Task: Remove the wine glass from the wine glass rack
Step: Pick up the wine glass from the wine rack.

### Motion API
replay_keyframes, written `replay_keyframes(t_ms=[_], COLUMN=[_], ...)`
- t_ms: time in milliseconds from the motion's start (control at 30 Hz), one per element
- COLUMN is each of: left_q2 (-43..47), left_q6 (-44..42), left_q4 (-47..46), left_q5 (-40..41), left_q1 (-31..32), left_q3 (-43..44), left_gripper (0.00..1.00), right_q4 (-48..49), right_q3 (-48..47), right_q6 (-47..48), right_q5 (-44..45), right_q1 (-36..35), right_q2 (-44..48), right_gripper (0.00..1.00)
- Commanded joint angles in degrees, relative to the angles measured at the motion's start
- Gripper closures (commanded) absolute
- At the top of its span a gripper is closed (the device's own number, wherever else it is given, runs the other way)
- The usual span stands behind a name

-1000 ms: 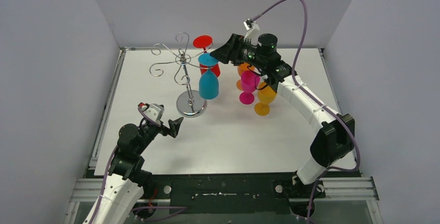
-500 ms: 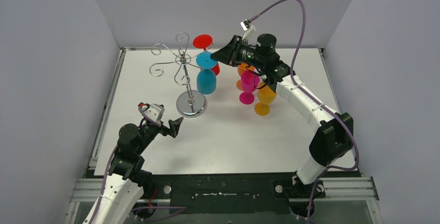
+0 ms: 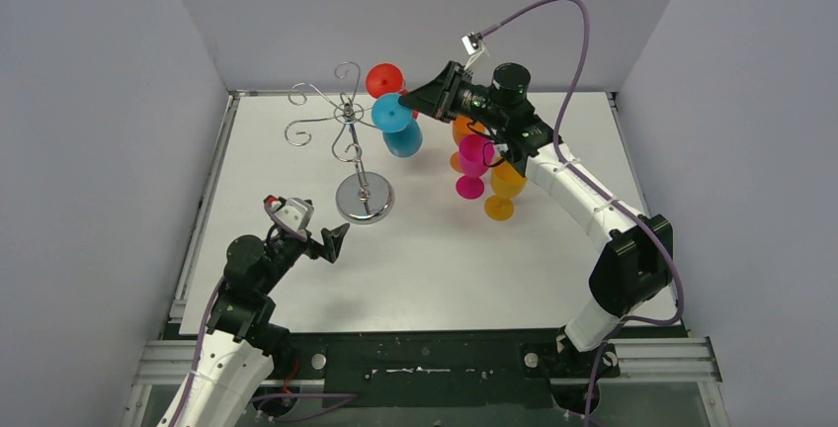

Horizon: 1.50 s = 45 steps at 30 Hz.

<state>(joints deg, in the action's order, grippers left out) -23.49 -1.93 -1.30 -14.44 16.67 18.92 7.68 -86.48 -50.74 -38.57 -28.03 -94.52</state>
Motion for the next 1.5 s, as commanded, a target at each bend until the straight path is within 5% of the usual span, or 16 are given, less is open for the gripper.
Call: replay_keyframes(t_ms=[0, 433, 1033, 1467], left_q2=[-0.11, -0.15, -0.5, -0.94], left_q6=[-0.35, -0.26, -0.26, -0.41], left_q4=[-1.6, -1.6, -1.66, -1.56], left_q5=[-1.4, -1.76, -1.78, -2.1], left_q1=[-0.49, -0.49, -0.49, -0.49], left_q3=[1.21, 1.3, 1.28, 1.3], left_gripper=[0.03, 0.03, 0.03, 0.03], right_q4=[9.14, 17.94, 8.6, 7.81], right_q3=[2.07, 5.08, 8.35, 10.7], right_q6=[-6.3, -15.95, -13.8, -13.33], right_q5=[-1.54, -3.2, 7.31, 7.23], right_q1=[0.64, 0.27, -1.58, -1.67], right_q2=[1.58, 1.98, 7.12, 10.6], right_gripper=[1.0, 1.0, 1.0, 1.0])
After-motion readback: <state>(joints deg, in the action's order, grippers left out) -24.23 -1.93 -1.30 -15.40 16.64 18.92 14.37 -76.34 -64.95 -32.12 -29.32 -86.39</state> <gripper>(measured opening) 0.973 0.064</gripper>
